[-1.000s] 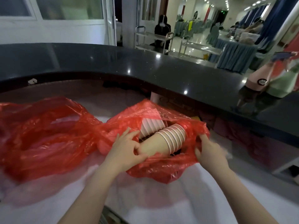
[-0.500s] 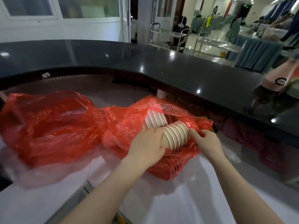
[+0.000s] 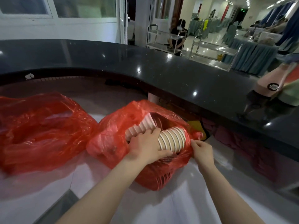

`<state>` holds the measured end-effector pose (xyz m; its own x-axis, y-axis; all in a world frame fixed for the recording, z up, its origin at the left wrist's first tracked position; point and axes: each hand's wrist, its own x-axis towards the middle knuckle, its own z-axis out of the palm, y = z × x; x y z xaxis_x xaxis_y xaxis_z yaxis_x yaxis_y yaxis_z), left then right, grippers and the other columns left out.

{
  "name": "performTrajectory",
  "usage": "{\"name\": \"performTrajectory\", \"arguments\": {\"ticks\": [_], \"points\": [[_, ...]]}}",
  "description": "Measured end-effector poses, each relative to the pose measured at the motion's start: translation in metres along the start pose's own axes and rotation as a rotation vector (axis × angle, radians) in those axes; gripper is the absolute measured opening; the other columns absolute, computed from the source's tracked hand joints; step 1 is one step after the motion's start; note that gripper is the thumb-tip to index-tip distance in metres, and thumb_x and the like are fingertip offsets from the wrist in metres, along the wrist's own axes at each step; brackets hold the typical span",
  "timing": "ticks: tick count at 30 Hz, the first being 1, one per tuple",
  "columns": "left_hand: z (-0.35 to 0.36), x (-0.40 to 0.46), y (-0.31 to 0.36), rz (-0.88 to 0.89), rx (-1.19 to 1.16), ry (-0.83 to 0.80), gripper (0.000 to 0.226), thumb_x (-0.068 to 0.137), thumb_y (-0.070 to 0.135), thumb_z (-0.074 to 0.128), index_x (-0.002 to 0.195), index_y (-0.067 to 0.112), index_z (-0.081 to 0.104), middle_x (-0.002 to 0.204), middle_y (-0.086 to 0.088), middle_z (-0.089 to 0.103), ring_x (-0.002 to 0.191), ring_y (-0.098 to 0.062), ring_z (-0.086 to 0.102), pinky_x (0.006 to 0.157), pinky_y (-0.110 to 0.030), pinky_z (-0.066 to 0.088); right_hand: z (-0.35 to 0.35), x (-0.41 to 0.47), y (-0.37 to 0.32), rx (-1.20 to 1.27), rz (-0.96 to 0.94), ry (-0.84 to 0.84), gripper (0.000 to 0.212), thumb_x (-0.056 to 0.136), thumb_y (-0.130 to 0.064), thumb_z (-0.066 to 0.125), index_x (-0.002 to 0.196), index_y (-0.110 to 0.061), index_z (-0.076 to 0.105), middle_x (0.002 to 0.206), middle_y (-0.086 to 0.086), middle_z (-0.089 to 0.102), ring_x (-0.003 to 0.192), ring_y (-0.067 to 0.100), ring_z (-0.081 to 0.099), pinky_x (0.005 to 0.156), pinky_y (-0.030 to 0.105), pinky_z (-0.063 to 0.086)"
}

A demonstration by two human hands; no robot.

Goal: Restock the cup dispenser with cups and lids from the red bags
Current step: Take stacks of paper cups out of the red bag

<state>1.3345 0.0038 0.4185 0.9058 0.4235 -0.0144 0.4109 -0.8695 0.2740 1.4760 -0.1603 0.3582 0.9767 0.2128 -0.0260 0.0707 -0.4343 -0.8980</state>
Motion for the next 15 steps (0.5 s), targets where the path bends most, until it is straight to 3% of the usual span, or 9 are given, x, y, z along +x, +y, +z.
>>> {"name": "performTrajectory", "arguments": {"ticks": [3,6,7,9,12,15], "points": [[0.004,-0.006,-0.003,0.059,-0.021,0.107,0.086,0.069,0.079,0.051,0.138,0.030,0.035,0.134,0.003,0.051,0.112,-0.026,0.057,0.089,-0.040,0.047,0.006,0.003,0.009,-0.155,-0.006,-0.036,0.036,0.084,-0.009,0.057,0.053,-0.017,0.040,0.051,0.005,0.034,0.054,0.018,0.029,0.053,0.030,0.021],[0.004,-0.010,-0.006,0.067,-0.050,0.094,0.085,0.071,0.077,0.052,0.139,0.031,0.033,0.135,0.004,0.051,0.116,-0.026,0.055,0.094,-0.043,0.045,0.008,-0.003,0.018,-0.353,0.010,-0.041,0.039,0.080,-0.003,0.058,0.049,-0.017,0.040,0.048,-0.001,0.042,0.051,0.012,0.033,0.048,0.029,0.022],[0.004,-0.012,-0.007,0.058,-0.061,0.068,0.085,0.071,0.077,0.052,0.141,0.033,0.031,0.136,0.004,0.052,0.117,-0.026,0.055,0.095,-0.042,0.045,0.008,-0.005,0.018,-0.372,0.013,-0.046,0.032,0.080,-0.004,0.059,0.054,-0.017,0.048,0.054,-0.001,0.051,0.055,0.012,0.039,0.051,0.028,0.027],[0.002,-0.015,-0.008,0.060,-0.072,0.042,0.086,0.070,0.077,0.052,0.141,0.035,0.029,0.136,0.005,0.052,0.118,-0.024,0.054,0.096,-0.040,0.044,0.004,-0.012,0.010,-0.360,-0.017,0.001,0.008,0.080,-0.009,0.064,0.083,-0.016,0.060,0.081,0.001,0.062,0.072,0.015,0.051,0.064,0.027,0.036],[0.001,-0.021,-0.010,0.103,-0.091,0.099,0.086,0.071,0.074,0.057,0.141,0.031,0.033,0.141,0.006,0.046,0.122,-0.022,0.050,0.102,-0.040,0.040,-0.006,-0.019,-0.013,-0.307,-0.235,0.084,0.026,0.081,-0.007,0.062,0.104,-0.019,0.065,0.103,-0.002,0.057,0.090,0.008,0.049,0.079,0.026,0.038],[-0.001,-0.025,-0.008,0.121,-0.115,0.132,0.086,0.071,0.070,0.061,0.141,0.029,0.035,0.141,0.006,0.046,0.124,-0.020,0.048,0.104,-0.038,0.037,-0.017,-0.032,-0.047,-0.131,-0.330,-0.052,0.034,0.081,0.002,0.051,0.083,-0.026,0.071,0.100,-0.002,0.063,0.093,0.010,0.054,0.083,0.029,0.043]]}}
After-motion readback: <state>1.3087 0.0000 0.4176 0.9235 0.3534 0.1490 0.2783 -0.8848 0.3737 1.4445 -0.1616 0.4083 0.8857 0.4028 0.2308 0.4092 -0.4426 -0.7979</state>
